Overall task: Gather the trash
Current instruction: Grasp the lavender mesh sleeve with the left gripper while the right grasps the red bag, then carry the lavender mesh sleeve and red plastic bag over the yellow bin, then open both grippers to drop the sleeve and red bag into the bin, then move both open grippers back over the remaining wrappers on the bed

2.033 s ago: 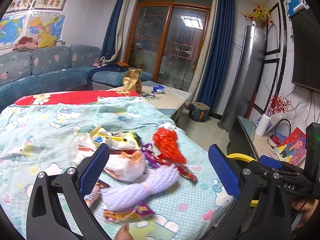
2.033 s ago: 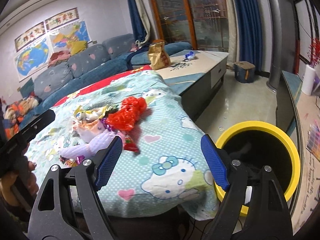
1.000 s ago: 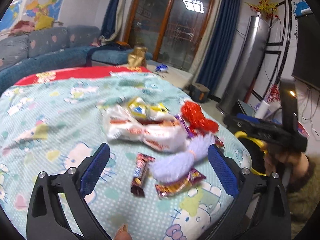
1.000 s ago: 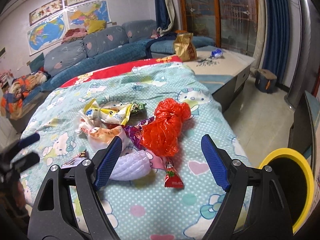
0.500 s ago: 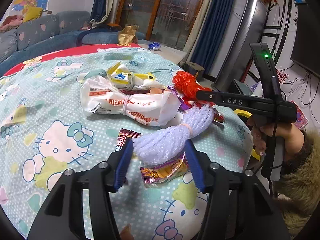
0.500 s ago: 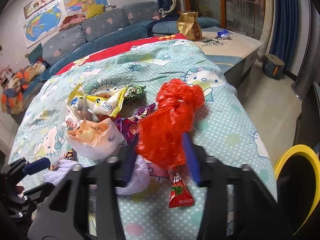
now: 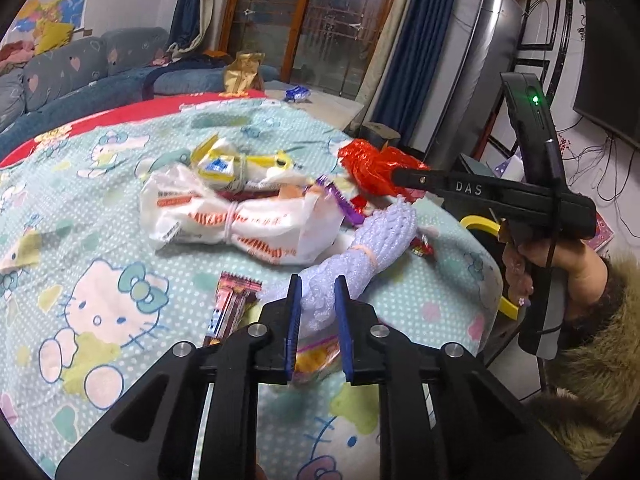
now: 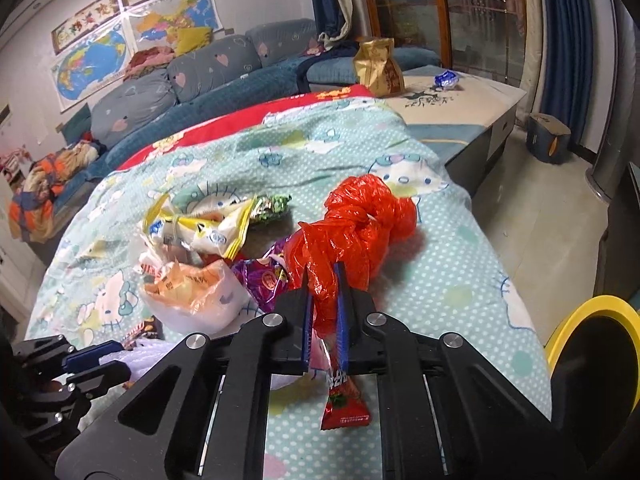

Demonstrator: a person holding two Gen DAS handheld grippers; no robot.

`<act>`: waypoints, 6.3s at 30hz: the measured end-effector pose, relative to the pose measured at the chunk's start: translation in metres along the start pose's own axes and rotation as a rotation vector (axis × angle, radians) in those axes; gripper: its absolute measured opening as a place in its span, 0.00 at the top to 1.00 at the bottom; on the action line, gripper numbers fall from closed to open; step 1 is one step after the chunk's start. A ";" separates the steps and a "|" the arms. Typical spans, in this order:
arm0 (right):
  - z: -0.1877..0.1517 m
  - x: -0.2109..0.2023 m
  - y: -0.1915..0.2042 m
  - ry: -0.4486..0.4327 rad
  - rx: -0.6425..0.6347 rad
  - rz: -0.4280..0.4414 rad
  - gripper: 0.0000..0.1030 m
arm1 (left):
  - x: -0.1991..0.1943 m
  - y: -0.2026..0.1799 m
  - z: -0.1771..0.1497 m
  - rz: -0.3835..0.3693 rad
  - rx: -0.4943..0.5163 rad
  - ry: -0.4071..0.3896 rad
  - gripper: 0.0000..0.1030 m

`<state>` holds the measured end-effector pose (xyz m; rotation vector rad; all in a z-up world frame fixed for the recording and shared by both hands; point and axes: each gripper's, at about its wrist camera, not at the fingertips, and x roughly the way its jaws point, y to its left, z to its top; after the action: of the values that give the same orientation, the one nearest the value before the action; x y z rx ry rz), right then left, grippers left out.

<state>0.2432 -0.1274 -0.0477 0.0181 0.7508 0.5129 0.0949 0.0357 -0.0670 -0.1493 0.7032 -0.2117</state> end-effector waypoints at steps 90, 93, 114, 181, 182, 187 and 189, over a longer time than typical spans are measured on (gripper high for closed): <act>-0.092 -0.173 -0.214 -0.232 0.393 -0.262 0.95 | 0.072 -0.212 0.040 -0.212 0.282 -0.046 0.87; -0.098 -0.173 -0.222 -0.225 0.408 -0.265 0.95 | 0.079 -0.220 0.037 -0.215 0.295 -0.036 0.87; -0.135 -0.163 -0.248 -0.143 0.487 -0.262 0.94 | 0.142 -0.268 0.022 -0.205 0.334 0.072 0.86; -0.066 -0.118 -0.017 -0.135 0.018 -0.029 0.34 | -0.014 -0.038 0.052 0.182 -0.087 -0.283 0.06; -0.065 -0.117 -0.014 -0.132 0.014 -0.023 0.34 | -0.016 -0.033 0.052 0.188 -0.099 -0.284 0.06; -0.061 -0.110 0.003 -0.121 -0.014 0.009 0.34 | -0.023 -0.006 0.051 0.223 -0.146 -0.294 0.06; -0.059 -0.108 0.010 -0.114 -0.025 0.023 0.34 | -0.026 0.006 0.051 0.240 -0.168 -0.297 0.06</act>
<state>0.1341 -0.1768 -0.0195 0.0329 0.6330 0.5382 0.1093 0.0511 -0.0136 -0.2495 0.4373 0.0991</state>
